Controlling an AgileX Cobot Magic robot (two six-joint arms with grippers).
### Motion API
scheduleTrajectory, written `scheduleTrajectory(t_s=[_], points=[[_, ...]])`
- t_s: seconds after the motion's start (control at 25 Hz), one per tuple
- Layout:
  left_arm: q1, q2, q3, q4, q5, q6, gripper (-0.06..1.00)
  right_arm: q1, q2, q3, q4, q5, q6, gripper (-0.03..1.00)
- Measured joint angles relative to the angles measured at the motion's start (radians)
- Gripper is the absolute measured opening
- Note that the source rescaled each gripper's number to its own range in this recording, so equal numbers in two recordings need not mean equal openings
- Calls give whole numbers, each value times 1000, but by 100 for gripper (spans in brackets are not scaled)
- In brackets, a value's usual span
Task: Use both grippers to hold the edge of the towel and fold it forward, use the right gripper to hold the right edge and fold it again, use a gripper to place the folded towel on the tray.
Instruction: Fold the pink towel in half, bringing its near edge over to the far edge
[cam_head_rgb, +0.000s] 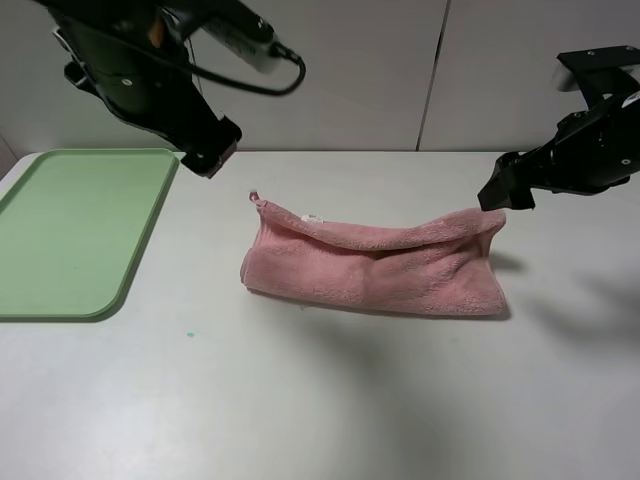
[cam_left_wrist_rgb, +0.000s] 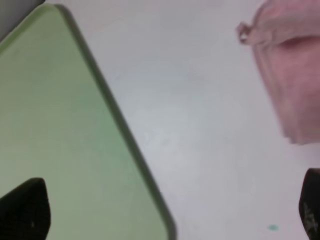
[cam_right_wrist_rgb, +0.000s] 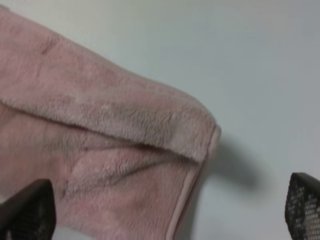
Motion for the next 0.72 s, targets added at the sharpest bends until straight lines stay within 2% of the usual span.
scheduleTrajectory(t_s=[0.08,0.24,0.52,0.72], points=[[-4,-71,21,-20,-4,-26,100,0,0,0,0,9,-1,100],[-50,-226,107,-11,-17,-101,100,0,0,0,0,22,-13,100],[-178,-456,301,86,-22,-311,100,0,0,0,0,42,-31,100],[-210,-598,415,103,-14,-348,99,0,0,0,0,51,-34,100]])
